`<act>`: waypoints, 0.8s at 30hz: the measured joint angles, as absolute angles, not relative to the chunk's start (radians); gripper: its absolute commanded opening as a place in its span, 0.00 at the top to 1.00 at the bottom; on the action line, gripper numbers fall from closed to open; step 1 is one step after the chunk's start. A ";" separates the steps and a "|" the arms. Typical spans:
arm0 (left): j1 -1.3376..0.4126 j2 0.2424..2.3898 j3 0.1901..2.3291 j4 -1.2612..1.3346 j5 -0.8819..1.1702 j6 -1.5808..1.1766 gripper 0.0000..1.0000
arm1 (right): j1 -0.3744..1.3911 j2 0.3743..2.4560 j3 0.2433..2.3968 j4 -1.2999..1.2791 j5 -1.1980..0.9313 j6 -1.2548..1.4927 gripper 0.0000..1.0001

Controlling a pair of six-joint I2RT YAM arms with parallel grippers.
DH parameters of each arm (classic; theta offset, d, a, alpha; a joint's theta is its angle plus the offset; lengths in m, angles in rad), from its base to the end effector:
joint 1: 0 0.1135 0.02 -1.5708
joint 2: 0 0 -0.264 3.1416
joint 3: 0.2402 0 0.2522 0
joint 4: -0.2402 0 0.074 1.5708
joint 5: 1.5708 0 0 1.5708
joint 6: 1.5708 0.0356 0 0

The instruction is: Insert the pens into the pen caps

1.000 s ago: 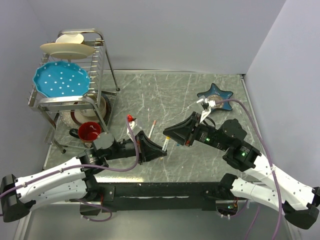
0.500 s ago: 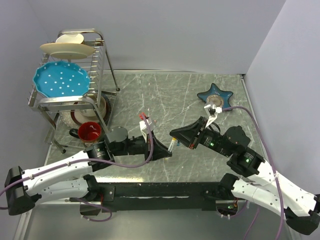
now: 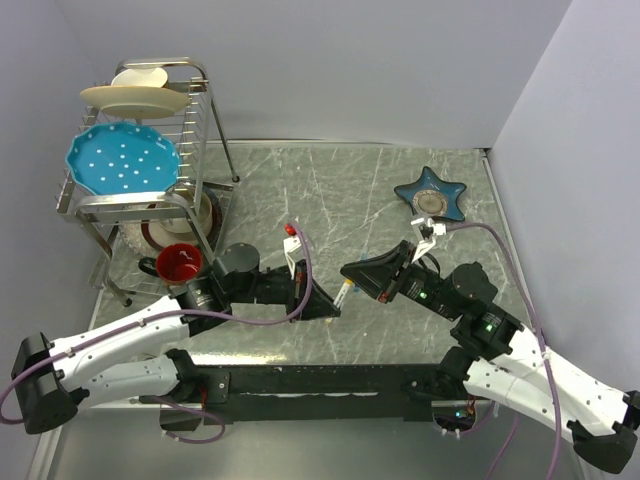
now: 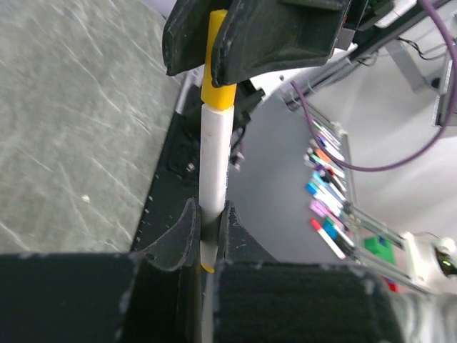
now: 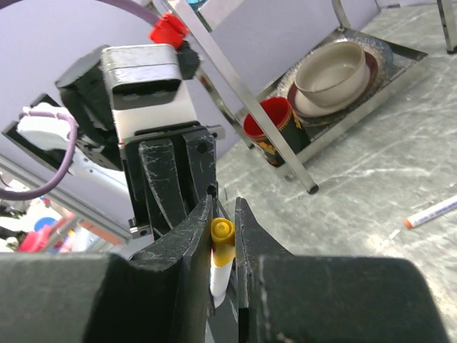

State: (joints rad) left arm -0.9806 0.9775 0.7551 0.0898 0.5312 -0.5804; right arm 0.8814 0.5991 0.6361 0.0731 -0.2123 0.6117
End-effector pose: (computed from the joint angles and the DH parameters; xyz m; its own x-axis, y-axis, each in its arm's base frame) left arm 0.1121 -0.1997 0.3230 -0.6076 0.0575 -0.7922 0.7924 0.1126 -0.5995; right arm 0.0913 0.1226 0.3433 -0.4525 0.3337 -0.8270 -0.7667 0.3281 0.5518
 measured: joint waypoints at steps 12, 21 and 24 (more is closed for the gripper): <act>-0.916 1.063 0.755 0.135 0.737 -0.664 0.99 | 0.953 0.585 0.553 0.180 -0.133 0.660 1.00; -0.870 1.105 0.745 0.175 0.818 -0.683 0.99 | 0.986 0.574 0.554 0.130 -0.049 0.642 1.00; -0.869 1.132 0.745 0.199 0.842 -0.702 0.99 | 0.986 0.574 0.535 0.151 -0.046 0.658 1.00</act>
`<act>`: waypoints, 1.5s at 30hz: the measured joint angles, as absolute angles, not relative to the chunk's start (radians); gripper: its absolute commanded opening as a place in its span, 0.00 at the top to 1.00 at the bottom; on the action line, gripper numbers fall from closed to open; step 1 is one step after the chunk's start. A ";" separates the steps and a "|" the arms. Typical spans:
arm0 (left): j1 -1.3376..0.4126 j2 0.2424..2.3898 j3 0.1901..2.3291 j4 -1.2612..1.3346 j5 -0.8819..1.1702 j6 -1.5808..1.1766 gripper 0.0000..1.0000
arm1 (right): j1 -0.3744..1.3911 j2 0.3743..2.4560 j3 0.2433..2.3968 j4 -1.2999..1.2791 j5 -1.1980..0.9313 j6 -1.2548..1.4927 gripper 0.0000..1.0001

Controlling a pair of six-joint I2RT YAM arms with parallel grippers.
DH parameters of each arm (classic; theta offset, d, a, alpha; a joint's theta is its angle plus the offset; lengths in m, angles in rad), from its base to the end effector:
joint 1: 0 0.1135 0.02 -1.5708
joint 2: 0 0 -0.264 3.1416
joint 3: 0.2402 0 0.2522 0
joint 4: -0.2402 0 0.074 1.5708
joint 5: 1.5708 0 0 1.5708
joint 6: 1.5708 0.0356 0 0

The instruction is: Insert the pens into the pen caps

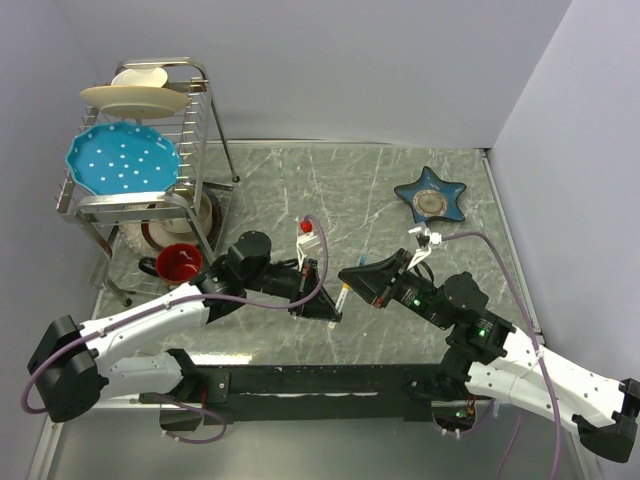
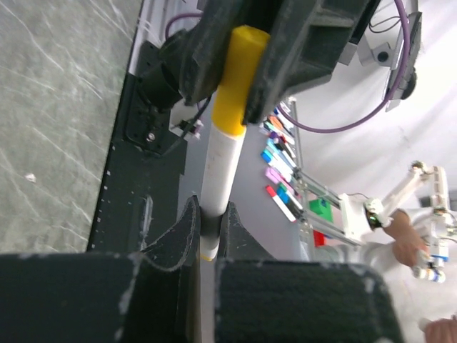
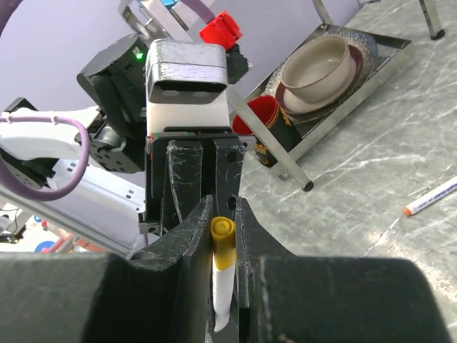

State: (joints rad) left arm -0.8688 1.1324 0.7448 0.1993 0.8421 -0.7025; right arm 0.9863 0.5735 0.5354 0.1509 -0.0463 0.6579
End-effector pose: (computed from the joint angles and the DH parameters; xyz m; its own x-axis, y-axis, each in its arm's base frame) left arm 0.1433 -0.2106 0.2972 -0.7265 0.1928 -0.6595 0.6712 -0.0066 -0.7413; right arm 0.0837 0.1295 0.3197 -0.4758 0.3879 -0.7894 -0.7173 0.3484 0.6035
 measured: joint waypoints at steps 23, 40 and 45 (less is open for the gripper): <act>-0.809 1.224 0.747 0.316 1.070 -0.755 0.99 | 1.039 0.567 0.433 0.345 -0.046 0.709 1.00; -0.781 1.175 0.750 0.385 1.045 -0.768 0.99 | 1.111 0.543 0.616 0.047 0.122 0.652 1.00; -0.773 1.158 0.752 0.344 1.031 -0.749 0.99 | 1.113 0.559 0.619 0.058 0.138 0.667 0.62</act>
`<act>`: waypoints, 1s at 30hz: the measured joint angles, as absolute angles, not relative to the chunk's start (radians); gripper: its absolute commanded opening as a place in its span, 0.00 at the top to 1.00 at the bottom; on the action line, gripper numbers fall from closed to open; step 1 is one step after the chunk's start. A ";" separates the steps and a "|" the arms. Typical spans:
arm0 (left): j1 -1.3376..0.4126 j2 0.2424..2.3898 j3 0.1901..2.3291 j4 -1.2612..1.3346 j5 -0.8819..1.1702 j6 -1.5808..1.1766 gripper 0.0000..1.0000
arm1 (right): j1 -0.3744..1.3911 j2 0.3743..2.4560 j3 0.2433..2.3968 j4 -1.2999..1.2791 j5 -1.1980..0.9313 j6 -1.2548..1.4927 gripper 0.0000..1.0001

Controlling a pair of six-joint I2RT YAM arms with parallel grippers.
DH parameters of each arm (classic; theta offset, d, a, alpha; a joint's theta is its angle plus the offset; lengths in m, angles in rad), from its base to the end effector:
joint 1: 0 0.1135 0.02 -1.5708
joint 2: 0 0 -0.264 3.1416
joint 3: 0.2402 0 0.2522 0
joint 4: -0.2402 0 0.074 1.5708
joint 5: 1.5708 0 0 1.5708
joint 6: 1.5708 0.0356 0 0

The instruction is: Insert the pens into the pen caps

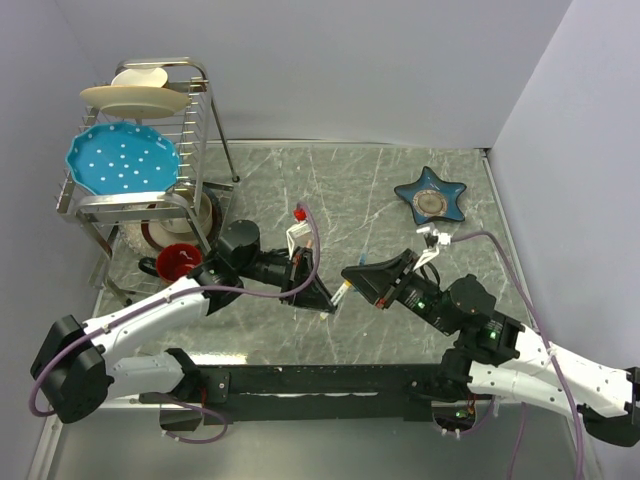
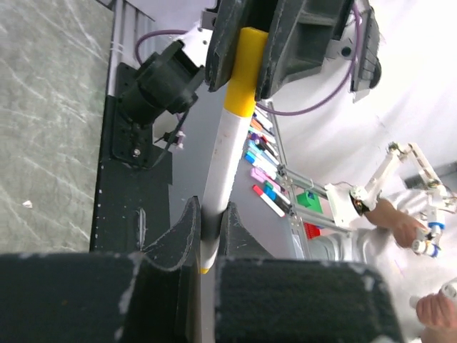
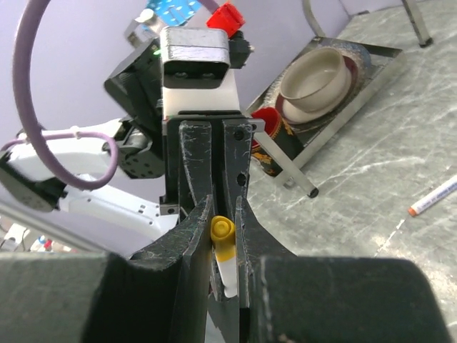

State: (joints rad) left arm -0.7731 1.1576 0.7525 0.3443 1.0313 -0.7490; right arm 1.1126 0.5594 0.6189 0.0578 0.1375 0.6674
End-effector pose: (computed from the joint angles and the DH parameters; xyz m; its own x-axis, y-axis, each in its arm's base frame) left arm 0.1611 -0.1999 0.3083 -0.6935 0.1879 -0.6955 0.6820 -0.1398 -0.7178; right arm 0.0688 0.1285 0.3408 -0.4719 0.4292 -0.7701 -0.6825 0.3751 0.6273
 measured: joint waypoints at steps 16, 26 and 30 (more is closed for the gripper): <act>-0.706 1.257 0.788 0.307 0.373 -0.670 0.99 | 1.214 0.506 0.794 -0.380 0.360 0.856 0.00; -0.800 1.615 0.971 0.113 0.108 -0.686 0.99 | 1.214 0.342 0.724 -0.512 0.496 0.889 0.00; -0.833 1.748 0.996 0.059 0.056 -0.721 0.96 | 1.214 0.342 0.724 -0.561 0.533 0.894 0.00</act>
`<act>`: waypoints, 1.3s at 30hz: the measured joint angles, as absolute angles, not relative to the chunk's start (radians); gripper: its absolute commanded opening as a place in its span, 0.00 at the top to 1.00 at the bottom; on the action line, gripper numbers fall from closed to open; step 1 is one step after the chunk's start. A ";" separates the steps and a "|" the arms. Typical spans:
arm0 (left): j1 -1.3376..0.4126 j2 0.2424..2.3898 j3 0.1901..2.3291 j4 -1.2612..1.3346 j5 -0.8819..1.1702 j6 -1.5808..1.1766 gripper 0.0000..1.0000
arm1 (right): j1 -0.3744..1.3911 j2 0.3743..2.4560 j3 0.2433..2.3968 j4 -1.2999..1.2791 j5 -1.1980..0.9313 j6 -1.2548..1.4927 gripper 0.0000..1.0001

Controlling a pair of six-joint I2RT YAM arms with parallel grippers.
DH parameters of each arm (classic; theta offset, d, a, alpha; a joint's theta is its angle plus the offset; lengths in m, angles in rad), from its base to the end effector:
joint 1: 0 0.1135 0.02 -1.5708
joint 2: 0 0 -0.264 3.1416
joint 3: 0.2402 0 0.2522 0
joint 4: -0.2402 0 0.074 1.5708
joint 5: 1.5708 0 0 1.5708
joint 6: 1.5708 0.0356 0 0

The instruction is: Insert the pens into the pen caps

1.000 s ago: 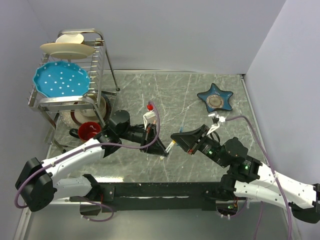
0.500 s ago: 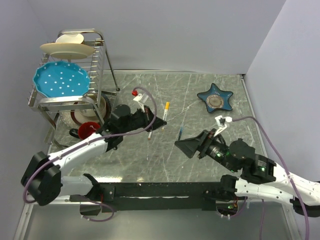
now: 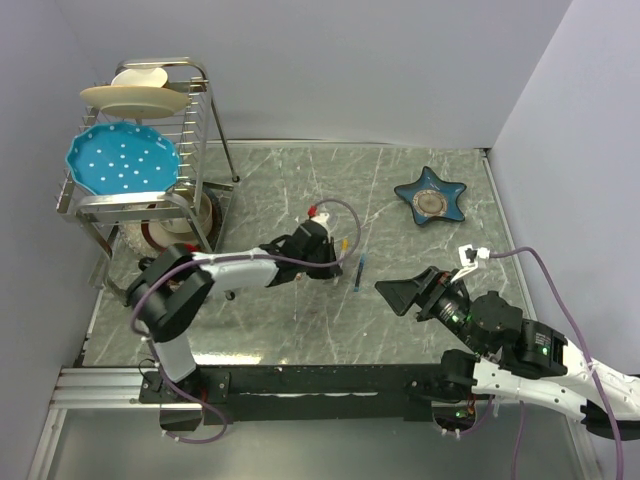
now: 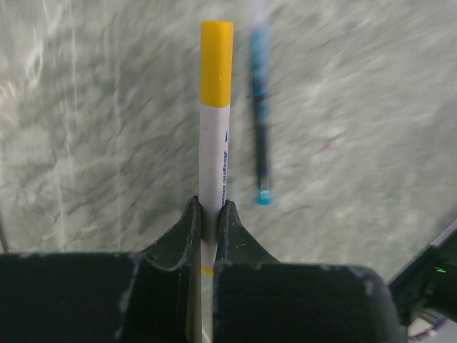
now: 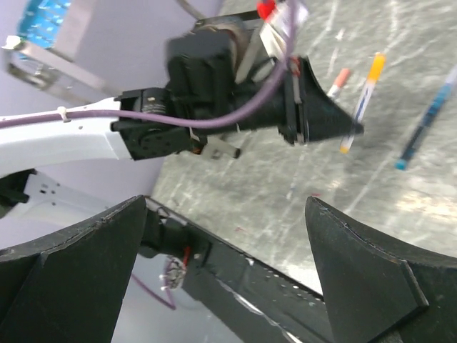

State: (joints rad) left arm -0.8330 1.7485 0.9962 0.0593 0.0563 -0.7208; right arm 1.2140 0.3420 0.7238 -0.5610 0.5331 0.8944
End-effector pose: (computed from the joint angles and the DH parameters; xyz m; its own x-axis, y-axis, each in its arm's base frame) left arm 0.2479 -0.2757 0.1798 -0.8296 -0.0669 -0.5543 0.2933 0.7925 -0.5348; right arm 0.0446 0.0679 0.3303 -0.5321 0.4954 -0.6866 -0.3473 0.6119 0.7106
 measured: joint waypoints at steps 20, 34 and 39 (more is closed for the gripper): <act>-0.851 1.435 1.052 -0.088 0.066 -0.710 0.01 | 1.214 0.456 0.810 -0.650 0.579 0.843 0.00; -0.863 0.771 0.829 0.043 0.109 -0.535 0.01 | 1.214 0.560 0.951 -0.572 0.633 0.696 0.00; -0.863 0.700 0.728 0.050 0.118 -0.535 0.01 | 1.214 0.566 0.948 -0.560 0.646 0.682 0.00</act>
